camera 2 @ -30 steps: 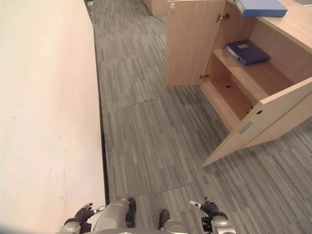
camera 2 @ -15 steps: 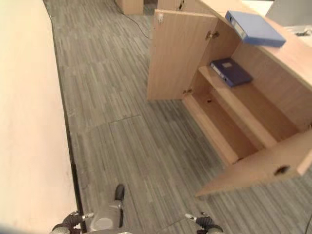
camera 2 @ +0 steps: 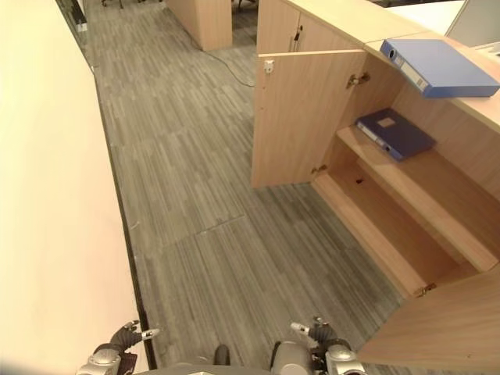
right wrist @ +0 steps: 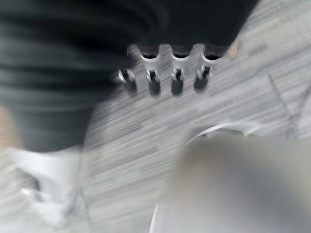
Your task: Put the empty folder in the office cabinet
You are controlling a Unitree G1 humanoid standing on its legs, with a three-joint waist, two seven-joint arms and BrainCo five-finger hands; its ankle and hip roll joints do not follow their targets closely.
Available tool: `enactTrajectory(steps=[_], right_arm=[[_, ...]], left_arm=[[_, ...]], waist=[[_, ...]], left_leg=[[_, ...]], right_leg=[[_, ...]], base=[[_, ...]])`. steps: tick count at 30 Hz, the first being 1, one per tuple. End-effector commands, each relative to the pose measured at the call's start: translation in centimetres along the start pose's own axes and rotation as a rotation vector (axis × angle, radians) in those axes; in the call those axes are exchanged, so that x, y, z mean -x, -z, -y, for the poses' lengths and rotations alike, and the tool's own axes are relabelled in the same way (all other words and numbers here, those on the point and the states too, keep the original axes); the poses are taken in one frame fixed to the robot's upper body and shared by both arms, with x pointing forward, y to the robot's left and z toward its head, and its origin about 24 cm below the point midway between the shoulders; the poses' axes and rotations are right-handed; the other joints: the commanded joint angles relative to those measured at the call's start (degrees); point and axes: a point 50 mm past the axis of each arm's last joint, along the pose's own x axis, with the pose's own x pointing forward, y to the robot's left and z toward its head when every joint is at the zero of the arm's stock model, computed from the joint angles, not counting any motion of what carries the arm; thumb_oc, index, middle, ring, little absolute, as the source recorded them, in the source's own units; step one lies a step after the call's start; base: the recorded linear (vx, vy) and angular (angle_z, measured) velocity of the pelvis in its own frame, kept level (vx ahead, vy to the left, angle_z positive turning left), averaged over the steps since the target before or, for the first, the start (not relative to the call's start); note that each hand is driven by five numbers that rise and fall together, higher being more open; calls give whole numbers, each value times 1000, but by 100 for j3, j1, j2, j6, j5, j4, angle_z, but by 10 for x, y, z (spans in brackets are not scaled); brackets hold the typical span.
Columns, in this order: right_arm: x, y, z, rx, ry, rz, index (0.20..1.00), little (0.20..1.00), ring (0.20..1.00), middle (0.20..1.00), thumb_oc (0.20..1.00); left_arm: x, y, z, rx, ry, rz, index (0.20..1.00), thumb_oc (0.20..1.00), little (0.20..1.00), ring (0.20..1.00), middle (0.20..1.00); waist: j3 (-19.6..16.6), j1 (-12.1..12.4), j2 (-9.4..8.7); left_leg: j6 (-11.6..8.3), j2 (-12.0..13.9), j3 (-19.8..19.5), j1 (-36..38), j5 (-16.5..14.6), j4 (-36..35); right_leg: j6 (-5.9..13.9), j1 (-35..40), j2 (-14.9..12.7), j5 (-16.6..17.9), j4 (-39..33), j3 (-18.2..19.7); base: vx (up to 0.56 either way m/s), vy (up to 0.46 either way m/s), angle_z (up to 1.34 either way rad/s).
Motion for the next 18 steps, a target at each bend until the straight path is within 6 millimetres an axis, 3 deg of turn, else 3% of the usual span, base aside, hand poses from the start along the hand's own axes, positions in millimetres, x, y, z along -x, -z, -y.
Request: enactTrajectory(steps=[1, 2, 3, 4, 7, 10, 11, 13, 14, 15, 17, 18], right_arm=[[2, 4, 13, 31, 39, -14, 1000, 1000, 1000, 1000, 1000], [2, 9, 16, 35, 48, -31, 1000, 1000, 1000, 1000, 1000], [3, 9, 16, 36, 49, -32, 1000, 1000, 1000, 1000, 1000], [3, 13, 19, 45, 60, -48, 1000, 1000, 1000, 1000, 1000], [5, 19, 20, 51, 63, -67, 1000, 1000, 1000, 1000, 1000], [11, 41, 25, 26, 83, -129, 1000, 1000, 1000, 1000, 1000], [12, 45, 30, 3, 100, -136, 1000, 1000, 1000, 1000, 1000], [12, 41, 35, -7, 114, -126, 1000, 1000, 1000, 1000, 1000], [10, 35, 38, -8, 129, -108, 1000, 1000, 1000, 1000, 1000], [5, 9, 46, 31, 139, -34, 1000, 1000, 1000, 1000, 1000], [4, -2, 49, 41, 147, -5, 1000, 1000, 1000, 1000, 1000], [3, -8, 52, 26, 156, 18, 1000, 1000, 1000, 1000, 1000]], left_arm=[[-3, -22, -5, -24, -7, 83, 1000, 1000, 1000, 1000, 1000], [-3, -23, -3, -42, 3, 89, 1000, 1000, 1000, 1000, 1000], [-3, -22, -3, -42, 3, 89, 1000, 1000, 1000, 1000, 1000], [-3, -24, -1, -48, 8, 99, 1000, 1000, 1000, 1000, 1000], [-3, -22, -1, -55, 11, 95, 1000, 1000, 1000, 1000, 1000], [0, -4, 7, -64, 34, 41, 1000, 1000, 1000, 1000, 1000], [1, -2, 11, -66, 49, 38, 1000, 1000, 1000, 1000, 1000], [1, -5, 13, -42, 53, 48, 1000, 1000, 1000, 1000, 1000], [0, -12, 12, -32, 49, 66, 1000, 1000, 1000, 1000, 1000], [-2, -24, 11, 2, 38, 108, 1000, 1000, 1000, 1000, 1000], [-2, -25, 14, 18, 44, 110, 1000, 1000, 1000, 1000, 1000], [-1, -23, 17, 24, 52, 109, 1000, 1000, 1000, 1000, 1000]], waist=[[266, -113, -8], [287, -274, -28], [295, -273, -4], [333, -371, 70], [327, -430, 113], [80, -587, 134], [30, -677, 278], [59, -737, 336], [173, -714, 256], [388, -547, 13], [412, -450, -13], [409, -338, -7]], left_leg=[[-719, 244, 33, 33, -94, 69], [-806, 193, 11, 257, -271, 69], [-811, 217, 14, 278, -289, 69], [-920, 332, 60, 461, -434, 69], [-972, 366, 158, 624, -533, 69], [-1081, 430, 314, 1007, -804, 173], [-1281, 715, 379, 1011, -694, 607], [-1564, 912, 435, 599, -117, 1494], [-1718, 964, 316, 66, 384, 2377], [-1792, 923, 186, -374, 788, 3813], [-1697, 1018, 201, -588, 758, 3807], [-1562, 1123, 135, -784, 646, 3390]], right_leg=[[13, 627, 165, 587, -814, -10], [82, 460, 62, 885, -1552, -57], [84, 500, 93, 900, -1595, -67], [221, 295, -186, 1181, -1999, -252], [230, 193, -389, 1271, -2067, -468], [117, 475, -445, 1499, -2126, -774], [20, 634, -214, 1407, -2194, -766], [-163, 891, -8, 1260, -2364, -852], [-257, 1010, -12, 1187, -2379, -889], [-585, 1380, 144, 877, -2418, -685], [-604, 1609, 278, 737, -2534, -440], [-556, 1833, 337, 617, -2601, -149]], base=[[377, -100, 8], [378, -98, 9], [474, -175, 16], [328, -141, 13], [246, -99, 13], [546, -183, -37], [437, -225, -13], [227, -238, -33], [348, -361, -52], [346, -301, -55], [381, -97, -157], [526, 143, -206]])
